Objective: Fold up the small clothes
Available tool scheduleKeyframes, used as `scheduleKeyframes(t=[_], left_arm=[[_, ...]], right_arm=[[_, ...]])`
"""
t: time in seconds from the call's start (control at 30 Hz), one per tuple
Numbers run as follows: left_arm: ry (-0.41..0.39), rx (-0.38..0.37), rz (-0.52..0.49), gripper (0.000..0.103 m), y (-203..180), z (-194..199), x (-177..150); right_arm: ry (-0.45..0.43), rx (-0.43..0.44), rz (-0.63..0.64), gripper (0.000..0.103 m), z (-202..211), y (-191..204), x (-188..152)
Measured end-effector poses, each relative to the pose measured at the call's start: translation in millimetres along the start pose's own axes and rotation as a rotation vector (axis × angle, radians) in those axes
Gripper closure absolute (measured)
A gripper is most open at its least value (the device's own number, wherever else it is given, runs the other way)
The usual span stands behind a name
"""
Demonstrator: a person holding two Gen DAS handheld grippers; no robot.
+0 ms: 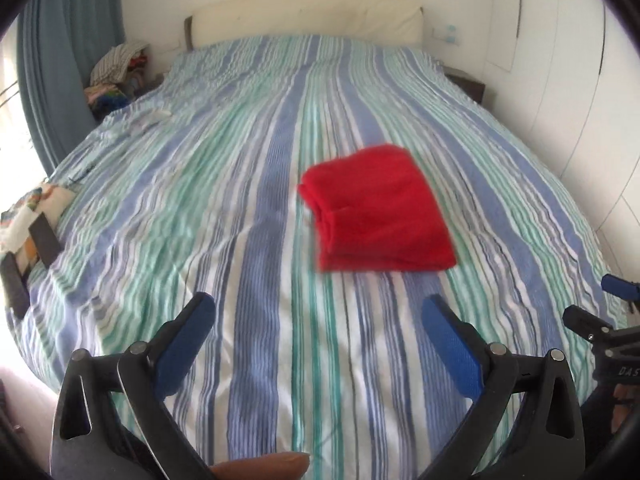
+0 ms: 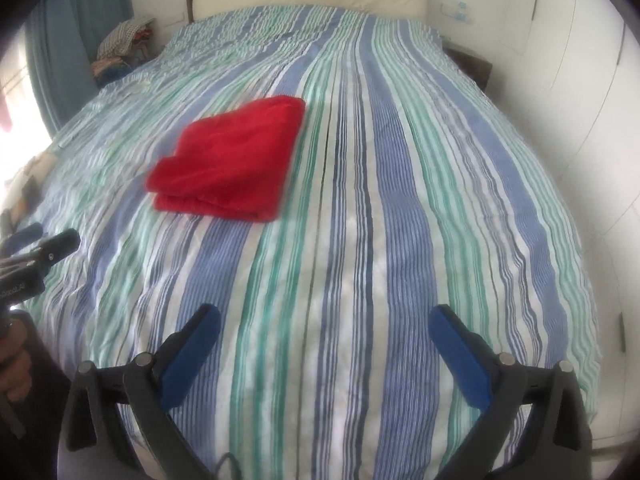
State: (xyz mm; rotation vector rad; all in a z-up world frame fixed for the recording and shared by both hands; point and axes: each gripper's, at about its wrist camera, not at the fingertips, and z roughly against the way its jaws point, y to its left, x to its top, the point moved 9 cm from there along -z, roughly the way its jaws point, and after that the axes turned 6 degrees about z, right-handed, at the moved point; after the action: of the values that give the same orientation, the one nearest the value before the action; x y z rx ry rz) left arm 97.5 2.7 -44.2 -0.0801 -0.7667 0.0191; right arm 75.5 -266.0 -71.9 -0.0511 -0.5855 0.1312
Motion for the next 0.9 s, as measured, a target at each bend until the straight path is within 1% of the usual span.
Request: scheduleKeyframes(t=[0.07, 0.13, 0.23, 0.33, 0.43, 0.57, 0.7, 0.9], left_arm=[[-0.055, -0.001, 0.004, 0.000, -2.6, 25.2, 19.5], [-0.087, 0.009, 0.011, 0.000, -1.6, 45.2, 32.6], [-0.074, 0.018, 0.022, 0.000, -0.5, 58.4, 38.0], [-0.045, 0.026, 0.033, 0.000, -1.9, 63.0, 31.4], [-0.014, 0.048, 0.022, 0.000, -3.9, 64.7, 20.3], [-0.018, 0.100, -0.010, 0.000, -3.0, 72.6, 12.3], [0.011, 0.104, 0.000, 0.000, 1.2, 72.4, 5.4], [0.014, 0.112, 0.020, 0.000, 4.4, 75.0, 2.7]], right_arm=[[-0.041, 0.019, 0.007, 0.001, 20.5, 2.6, 15.4], [-0.085, 0.040, 0.010, 0.001, 41.7, 6.2, 31.3], [-0.147, 0.047, 0.025, 0.001, 72.0, 13.1, 51.4], [-0.182, 0.052, 0.040, 0.001, 95.8, 21.4, 60.4], [-0.186, 0.063, 0.059, 0.001, 108.9, 29.1, 61.0], [-0.182, 0.064, 0.096, 0.001, 117.9, 36.3, 56.1], [-0.181, 0.056, 0.109, 0.001, 121.6, 38.0, 52.2], [-0.189, 0.070, 0.098, 0.001, 127.0, 40.6, 52.1]])
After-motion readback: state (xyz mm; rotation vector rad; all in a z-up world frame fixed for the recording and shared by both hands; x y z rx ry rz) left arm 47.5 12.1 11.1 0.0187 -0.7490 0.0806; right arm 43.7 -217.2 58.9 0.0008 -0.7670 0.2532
